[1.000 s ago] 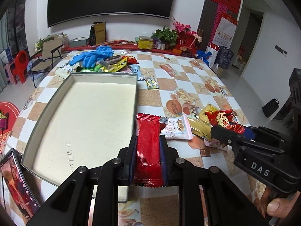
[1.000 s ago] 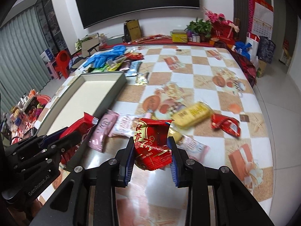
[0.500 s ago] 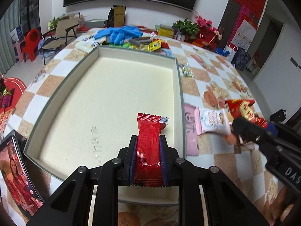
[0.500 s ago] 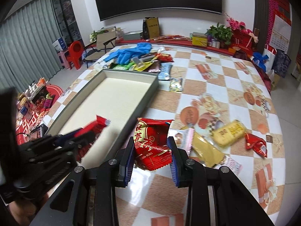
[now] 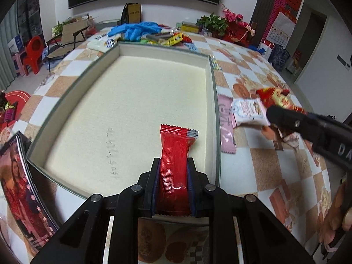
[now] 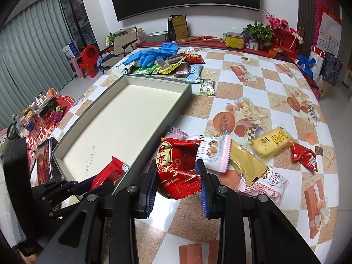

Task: Organize snacks
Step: 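Drop the red bar into the tray with the left gripper while the right drops the red-gold packet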

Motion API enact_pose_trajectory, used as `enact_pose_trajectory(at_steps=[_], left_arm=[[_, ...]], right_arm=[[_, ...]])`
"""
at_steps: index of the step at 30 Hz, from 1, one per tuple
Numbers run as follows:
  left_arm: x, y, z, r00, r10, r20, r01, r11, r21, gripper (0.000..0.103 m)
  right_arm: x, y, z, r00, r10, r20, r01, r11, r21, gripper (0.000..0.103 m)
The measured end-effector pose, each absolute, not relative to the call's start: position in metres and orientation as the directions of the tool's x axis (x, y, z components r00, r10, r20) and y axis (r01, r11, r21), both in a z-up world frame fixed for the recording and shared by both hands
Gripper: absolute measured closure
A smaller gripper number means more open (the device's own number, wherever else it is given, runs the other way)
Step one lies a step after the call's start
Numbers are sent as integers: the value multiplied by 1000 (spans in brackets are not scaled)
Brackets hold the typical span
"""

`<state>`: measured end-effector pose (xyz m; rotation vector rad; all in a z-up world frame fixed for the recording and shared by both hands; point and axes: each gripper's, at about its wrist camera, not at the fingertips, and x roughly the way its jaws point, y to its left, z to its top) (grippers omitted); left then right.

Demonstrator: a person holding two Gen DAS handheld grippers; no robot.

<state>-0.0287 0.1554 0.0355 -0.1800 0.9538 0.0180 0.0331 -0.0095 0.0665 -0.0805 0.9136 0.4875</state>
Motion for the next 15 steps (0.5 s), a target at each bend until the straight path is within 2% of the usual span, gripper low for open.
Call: enact_pose_trajectory(at_steps=[8, 15], left_arm=[[-11, 175, 69, 620, -63, -782, -128, 975, -180, 79], [2, 182, 74, 606, -59, -793, -153, 970, -190, 79]], right_arm=[[39, 10, 81, 514, 399, -759, -486, 865, 126, 69], [56, 30, 95, 511, 417, -751, -512, 850, 124, 69]])
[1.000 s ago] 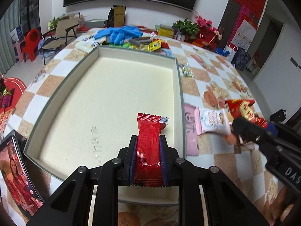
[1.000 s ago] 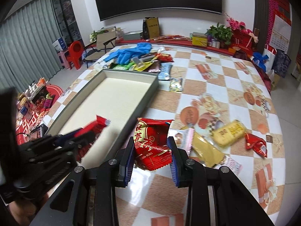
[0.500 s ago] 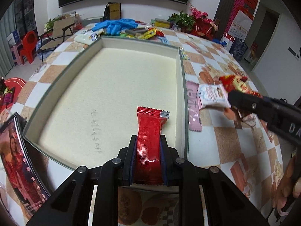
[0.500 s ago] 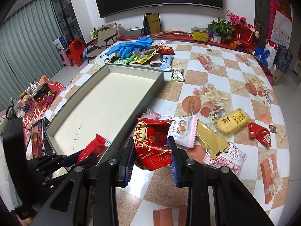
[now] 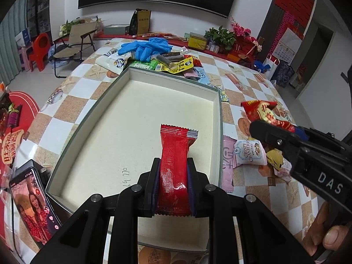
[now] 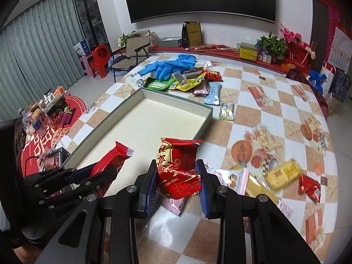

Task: Organize snacks
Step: 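Drop the red bar into the tray with the left gripper while the right drops the red-gold packet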

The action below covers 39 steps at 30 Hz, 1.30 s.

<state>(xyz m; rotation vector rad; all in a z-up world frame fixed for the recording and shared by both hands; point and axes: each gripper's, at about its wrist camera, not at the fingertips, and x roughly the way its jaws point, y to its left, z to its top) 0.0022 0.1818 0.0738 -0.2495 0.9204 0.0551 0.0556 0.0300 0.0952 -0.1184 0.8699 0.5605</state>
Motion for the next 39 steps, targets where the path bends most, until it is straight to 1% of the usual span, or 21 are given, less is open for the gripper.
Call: enact_pose_trajectory(at_steps=[9, 15, 17, 20, 25, 27, 29, 35, 39], left_arm=[[-18, 176, 89, 596, -100, -797, -156, 959, -237, 79], [-24, 170, 129, 637, -120, -761, -132, 956, -262, 79], [-19, 167, 145, 659, -116, -743, -117, 960, -253, 79], [-4, 171, 153, 668, -86, -739, -125, 966, -226, 79], [31, 191, 127, 621, -49, -782, -172, 965, -198, 79], [43, 196, 113, 606, 1, -795, -191, 971, -145, 79], [54, 205, 96, 581, 21, -814, -211, 969, -126, 79], [77, 222, 55, 506, 23, -862, -231, 967, -110, 79], [83, 225, 46, 504, 22, -864, -228, 968, -109, 79]], right_arm=[[60, 43, 108, 498, 464, -732, -540, 827, 157, 69], [49, 42, 118, 478, 517, -710, -555, 804, 212, 69], [48, 40, 129, 482, 535, -694, -560, 797, 227, 69], [50, 40, 144, 503, 541, -673, -566, 796, 217, 69], [73, 47, 148, 513, 519, -683, -543, 813, 209, 69], [84, 55, 142, 515, 499, -697, -536, 822, 192, 69], [93, 64, 133, 506, 477, -719, -533, 828, 174, 69], [117, 87, 102, 468, 425, -775, -528, 838, 140, 69], [132, 98, 85, 440, 410, -799, -521, 841, 144, 69]])
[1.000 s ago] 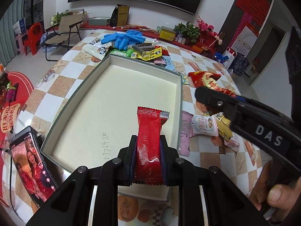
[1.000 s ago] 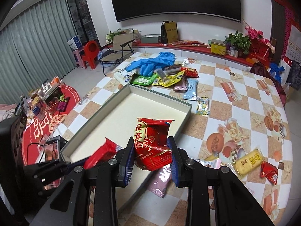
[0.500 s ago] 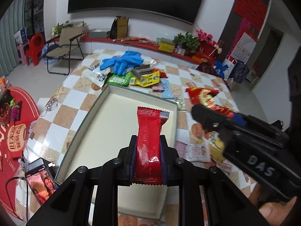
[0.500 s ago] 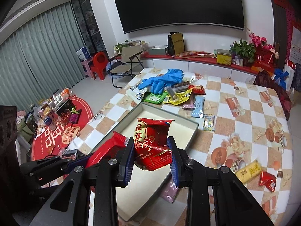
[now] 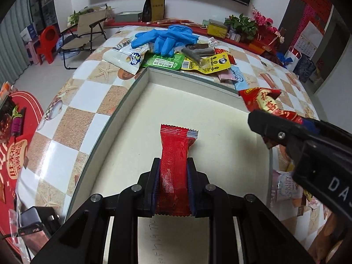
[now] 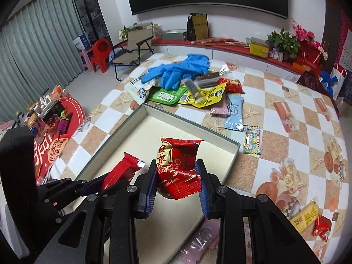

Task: Organize snacks
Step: 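Drop the red bar into the tray with the left gripper while the right drops the red-gold packet, then lift both open grippers out of the white tray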

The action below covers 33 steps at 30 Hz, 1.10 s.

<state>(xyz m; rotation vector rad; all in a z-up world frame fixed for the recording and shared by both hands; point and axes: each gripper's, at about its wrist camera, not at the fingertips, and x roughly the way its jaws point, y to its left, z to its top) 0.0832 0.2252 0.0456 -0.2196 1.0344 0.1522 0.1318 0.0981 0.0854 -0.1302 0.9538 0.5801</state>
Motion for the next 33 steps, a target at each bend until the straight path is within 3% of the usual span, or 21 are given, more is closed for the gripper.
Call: enact_pose_trajectory(at_steps=[16, 18, 20, 21, 23, 33], left_arm=[[103, 231, 31, 493, 55, -868, -242, 967, -77, 77], [102, 232, 30, 493, 58, -868, -243, 967, -73, 71], [99, 230, 33, 503, 70, -862, -245, 967, -65, 48], [97, 229, 35, 510, 78, -857, -246, 967, -59, 43], [92, 226, 41, 529, 88, -844, -242, 969, -51, 37], [50, 189, 70, 603, 38, -797, -165, 983, -79, 30]], right_arm=[[163, 109, 52, 360, 398, -844, -488, 851, 193, 68], [163, 112, 51, 335, 425, -841, -502, 836, 222, 68], [162, 114, 53, 349, 421, -837, -505, 837, 210, 67], [162, 114, 54, 356, 419, -835, -503, 839, 206, 66], [161, 112, 57, 373, 425, -824, -495, 843, 211, 26], [124, 61, 88, 440, 479, -760, -484, 839, 249, 25]])
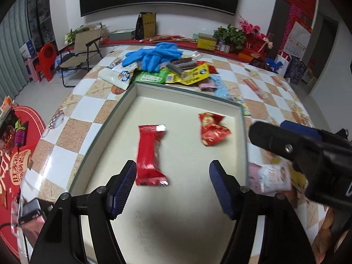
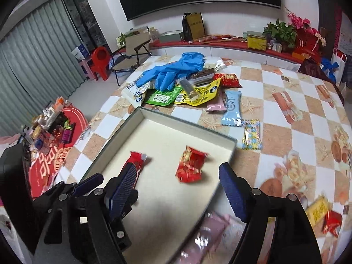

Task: Organize snacks
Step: 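Lift both open grippers out of the white tray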

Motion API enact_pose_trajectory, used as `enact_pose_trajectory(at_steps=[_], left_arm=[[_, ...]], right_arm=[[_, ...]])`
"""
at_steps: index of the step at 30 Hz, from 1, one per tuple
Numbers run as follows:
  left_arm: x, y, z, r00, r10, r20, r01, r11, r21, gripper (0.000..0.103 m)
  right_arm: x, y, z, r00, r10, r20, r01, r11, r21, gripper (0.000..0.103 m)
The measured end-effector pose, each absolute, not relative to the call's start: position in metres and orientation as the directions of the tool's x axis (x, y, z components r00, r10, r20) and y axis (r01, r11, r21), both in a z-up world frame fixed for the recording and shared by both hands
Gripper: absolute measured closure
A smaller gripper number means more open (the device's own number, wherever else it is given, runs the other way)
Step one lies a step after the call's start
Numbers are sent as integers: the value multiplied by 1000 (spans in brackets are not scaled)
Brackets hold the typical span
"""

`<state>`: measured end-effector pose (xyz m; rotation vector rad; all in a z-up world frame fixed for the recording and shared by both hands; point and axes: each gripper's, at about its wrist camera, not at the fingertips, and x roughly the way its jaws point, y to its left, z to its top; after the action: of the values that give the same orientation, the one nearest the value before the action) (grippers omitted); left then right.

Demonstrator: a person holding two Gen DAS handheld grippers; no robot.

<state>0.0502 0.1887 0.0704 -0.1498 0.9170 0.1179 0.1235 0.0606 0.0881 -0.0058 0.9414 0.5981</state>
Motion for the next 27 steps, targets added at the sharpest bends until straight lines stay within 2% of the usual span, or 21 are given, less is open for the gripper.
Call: enact_pose_trajectory(at_steps=[7, 17, 21, 27], left_arm=[[12, 136, 81, 633, -15, -774, -68, 995, -75, 27], [-20, 70, 53, 598, -96, -795, 77, 995, -62, 26], [-25, 59, 42, 608, -78, -790, 96, 995, -25, 23], [-20, 41, 37, 581, -120, -805, 133, 990, -52, 23]], right_arm=[[64, -16, 87, 500, 466, -730, -438, 863, 251, 25], [20, -100, 37, 529, 310, -790, -306, 938, 163, 25], [13, -121, 21, 533, 246, -810, -268, 957, 114, 25], [10, -137, 6, 537, 189, -822, -241, 968, 65, 25]])
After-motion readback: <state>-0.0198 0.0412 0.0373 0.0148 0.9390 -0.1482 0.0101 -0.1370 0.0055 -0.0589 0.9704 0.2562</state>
